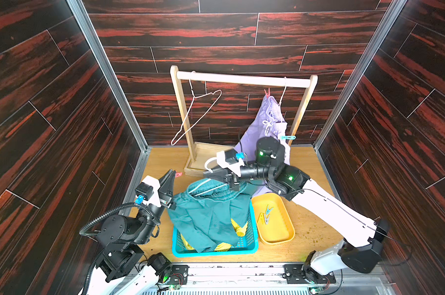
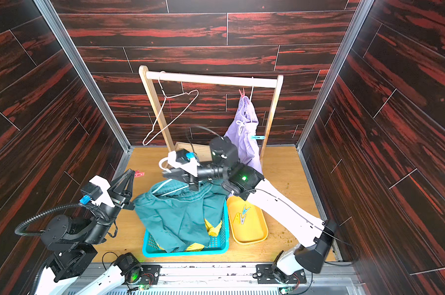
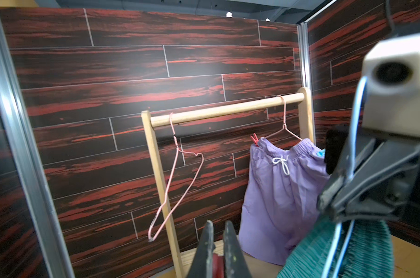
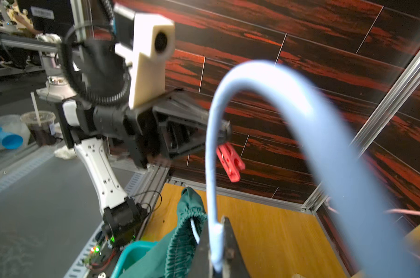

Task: Remove the clothespins securing shorts to the hanger
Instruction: Place the hanger in the basket.

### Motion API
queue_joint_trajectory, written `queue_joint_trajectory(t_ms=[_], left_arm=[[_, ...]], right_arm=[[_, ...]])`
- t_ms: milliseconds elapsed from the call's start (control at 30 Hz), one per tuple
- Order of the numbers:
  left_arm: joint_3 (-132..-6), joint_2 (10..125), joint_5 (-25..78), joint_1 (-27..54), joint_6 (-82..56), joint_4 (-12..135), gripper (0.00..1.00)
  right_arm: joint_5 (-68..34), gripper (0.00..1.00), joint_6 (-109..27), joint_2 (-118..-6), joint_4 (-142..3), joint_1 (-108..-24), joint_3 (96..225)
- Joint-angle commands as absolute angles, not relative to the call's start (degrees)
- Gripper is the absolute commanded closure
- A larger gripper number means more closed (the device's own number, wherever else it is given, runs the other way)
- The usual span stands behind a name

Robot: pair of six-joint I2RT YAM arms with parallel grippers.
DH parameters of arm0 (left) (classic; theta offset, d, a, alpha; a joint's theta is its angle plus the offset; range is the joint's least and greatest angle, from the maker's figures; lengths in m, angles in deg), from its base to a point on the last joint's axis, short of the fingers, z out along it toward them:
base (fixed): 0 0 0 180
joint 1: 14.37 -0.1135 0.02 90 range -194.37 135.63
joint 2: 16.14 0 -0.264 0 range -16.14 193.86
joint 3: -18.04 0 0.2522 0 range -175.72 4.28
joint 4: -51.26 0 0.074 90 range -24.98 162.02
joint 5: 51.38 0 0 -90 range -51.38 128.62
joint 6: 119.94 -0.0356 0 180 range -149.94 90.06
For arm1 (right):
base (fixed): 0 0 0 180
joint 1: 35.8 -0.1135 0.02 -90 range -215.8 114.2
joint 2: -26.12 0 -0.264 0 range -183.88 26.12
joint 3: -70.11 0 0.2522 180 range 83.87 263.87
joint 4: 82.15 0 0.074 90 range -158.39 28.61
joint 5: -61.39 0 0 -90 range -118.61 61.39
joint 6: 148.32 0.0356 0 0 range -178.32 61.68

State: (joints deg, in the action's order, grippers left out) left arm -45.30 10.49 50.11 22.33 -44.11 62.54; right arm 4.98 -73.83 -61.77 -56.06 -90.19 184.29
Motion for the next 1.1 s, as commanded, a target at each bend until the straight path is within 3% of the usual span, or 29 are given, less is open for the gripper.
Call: queue_joint_trajectory(t_ms=[0, 500, 767, 1067], left_arm=[[-45.74, 11.16, 52.2, 22.18, -45.96, 59.9, 1.0], [-46.13, 8.31, 53.39, 22.18, -45.31, 61.79, 1.0], [-46.97, 9.55, 53.52, 22.19, -46.16, 62.82, 1.0], [-46.18, 11.45, 51.82, 22.19, -43.42, 62.65, 1.0]], right_arm=[[0.46, 1.0, -67.65, -65.21, -46.07, -92.9, 193.24], [-12.82, 1.0, -59.26, -82.13, -22.55, -102.06, 226.28], [-14.61, 1.0, -53.69, -78.96, -26.51, -101.27, 213.71], [-10.2, 1.0, -45.13, -71.02, -44.63, -95.02, 190.11]])
